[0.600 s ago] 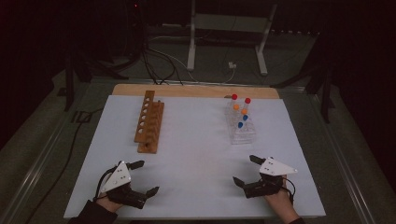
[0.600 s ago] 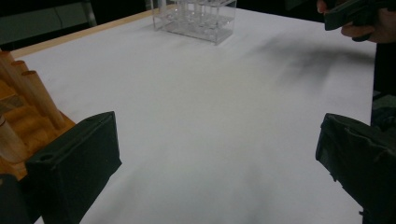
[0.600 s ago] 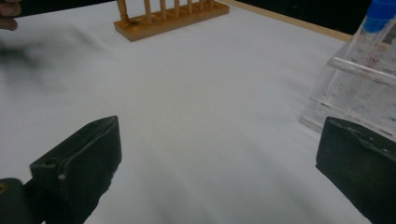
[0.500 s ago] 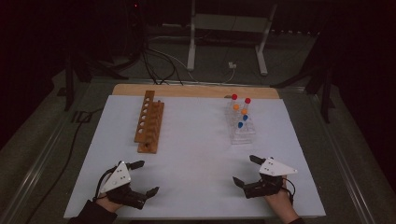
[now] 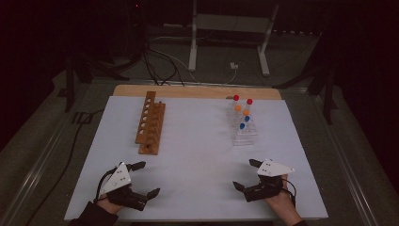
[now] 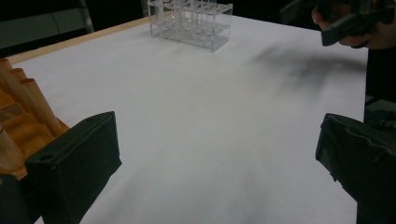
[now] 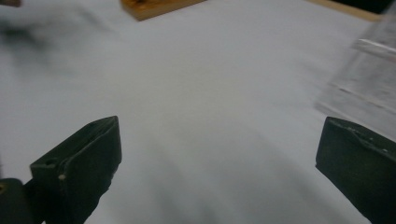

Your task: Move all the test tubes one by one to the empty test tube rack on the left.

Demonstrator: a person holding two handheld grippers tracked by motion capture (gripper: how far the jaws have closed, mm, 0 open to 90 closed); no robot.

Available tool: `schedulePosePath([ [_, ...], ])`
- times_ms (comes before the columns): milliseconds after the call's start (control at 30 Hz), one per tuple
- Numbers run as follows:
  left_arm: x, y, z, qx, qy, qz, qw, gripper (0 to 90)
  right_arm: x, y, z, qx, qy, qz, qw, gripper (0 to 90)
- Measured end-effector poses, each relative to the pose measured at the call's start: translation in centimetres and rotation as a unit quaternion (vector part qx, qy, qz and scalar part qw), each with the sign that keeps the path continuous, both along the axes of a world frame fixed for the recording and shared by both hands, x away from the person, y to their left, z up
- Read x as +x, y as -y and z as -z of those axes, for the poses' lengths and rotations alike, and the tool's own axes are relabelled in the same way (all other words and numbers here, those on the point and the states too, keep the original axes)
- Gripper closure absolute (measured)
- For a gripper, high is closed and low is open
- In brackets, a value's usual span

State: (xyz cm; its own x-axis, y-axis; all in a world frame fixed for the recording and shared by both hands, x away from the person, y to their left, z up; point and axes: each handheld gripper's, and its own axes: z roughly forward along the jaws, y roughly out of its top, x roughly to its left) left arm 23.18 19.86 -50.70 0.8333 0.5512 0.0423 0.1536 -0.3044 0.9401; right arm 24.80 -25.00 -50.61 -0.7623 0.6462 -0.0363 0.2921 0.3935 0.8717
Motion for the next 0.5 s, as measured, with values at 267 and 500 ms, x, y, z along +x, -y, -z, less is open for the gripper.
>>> schedulePosePath([
  [267,-0.1,0.1,0.0,-0.003,0.001,0.009,1.0000,0.5,-0.5,-0.8,-1.9,0.018,0.008,-0.018,0.9996,0.1],
  [500,-0.2,0.0,-0.1,-0.008,0.000,0.010,0.9999,0.5,0.1,-0.9,-4.5,0.025,0.035,-0.010,0.9990,0.1],
])
